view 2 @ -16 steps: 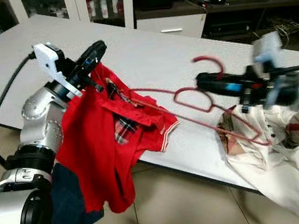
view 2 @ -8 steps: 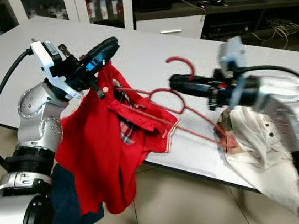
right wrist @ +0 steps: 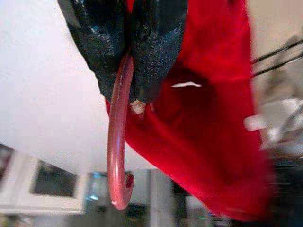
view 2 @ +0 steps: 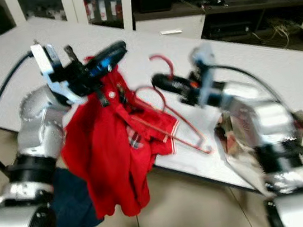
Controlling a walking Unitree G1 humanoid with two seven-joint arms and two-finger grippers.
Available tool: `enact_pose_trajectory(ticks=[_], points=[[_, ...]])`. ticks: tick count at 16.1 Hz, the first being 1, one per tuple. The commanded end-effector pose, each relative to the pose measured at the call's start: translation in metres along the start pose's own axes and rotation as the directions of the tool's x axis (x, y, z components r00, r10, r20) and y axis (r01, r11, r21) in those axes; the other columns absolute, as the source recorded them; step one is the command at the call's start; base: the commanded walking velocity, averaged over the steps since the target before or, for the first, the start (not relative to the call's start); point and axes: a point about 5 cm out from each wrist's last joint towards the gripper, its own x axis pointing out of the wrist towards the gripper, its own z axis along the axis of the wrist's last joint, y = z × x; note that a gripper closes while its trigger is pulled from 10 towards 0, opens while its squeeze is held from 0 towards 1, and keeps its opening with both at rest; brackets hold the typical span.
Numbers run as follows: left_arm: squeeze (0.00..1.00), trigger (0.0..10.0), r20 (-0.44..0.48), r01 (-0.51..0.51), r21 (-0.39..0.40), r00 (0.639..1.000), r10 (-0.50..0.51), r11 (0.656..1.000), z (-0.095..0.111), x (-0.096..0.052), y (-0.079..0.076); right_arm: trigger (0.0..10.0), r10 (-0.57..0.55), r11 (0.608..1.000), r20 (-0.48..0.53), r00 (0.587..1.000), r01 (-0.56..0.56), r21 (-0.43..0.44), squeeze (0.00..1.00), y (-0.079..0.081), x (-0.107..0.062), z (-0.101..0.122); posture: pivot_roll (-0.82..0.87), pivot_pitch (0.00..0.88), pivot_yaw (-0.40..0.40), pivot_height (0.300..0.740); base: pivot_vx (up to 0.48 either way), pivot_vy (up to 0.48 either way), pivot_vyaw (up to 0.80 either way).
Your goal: Hang hanger
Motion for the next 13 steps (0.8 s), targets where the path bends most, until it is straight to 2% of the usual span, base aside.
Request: enact_pose_trajectory(ticks=[1, 3, 6, 10, 13], points=[[0.00, 0.0, 0.023, 0.034, 0.023, 0.999, -0.035, 0.999, 0.007, 0.007, -0.003, 10.0, -0.103, 0.995, 0.022, 0.994, 0.103, 0.002, 0.00, -0.010, -0.002, 0.005, 0.02, 0.043, -0.057, 0.740, 0.000, 0.000, 0.00], [0.00, 0.0, 0.026, 0.050, 0.014, 0.998, -0.050, 0.999, 0.005, 0.009, -0.011, 10.0, -0.239, 0.970, 0.070, 0.969, 0.235, 0.056, 0.00, -0.020, 0.004, 0.010, 0.01, 0.044, -0.053, 0.740, 0.000, 0.000, 0.00], [0.00, 0.0, 0.041, 0.062, -0.002, 0.997, -0.062, 0.998, 0.002, 0.014, -0.021, 10.0, -0.319, 0.947, 0.118, 0.940, 0.310, 0.088, 0.00, -0.023, 0.007, 0.013, 0.01, 0.045, -0.053, 0.740, 0.000, 0.000, 0.00], [0.00, 0.0, 0.036, 0.093, -0.007, 0.995, -0.093, 0.996, -0.003, 0.021, -0.035, 10.0, -0.391, 0.918, 0.213, 0.895, 0.365, 0.154, 0.00, -0.023, 0.013, 0.027, 0.00, 0.045, -0.053, 0.740, 0.000, 0.000, 0.00], [0.00, 0.0, 0.045, 0.115, -0.015, 0.992, -0.115, 0.993, -0.004, 0.026, -0.043, 10.0, -0.368, 0.927, 0.259, 0.893, 0.332, 0.175, 0.00, -0.011, 0.025, 0.033, 0.00, 0.045, -0.052, 0.740, 0.000, 0.000, 0.00]])
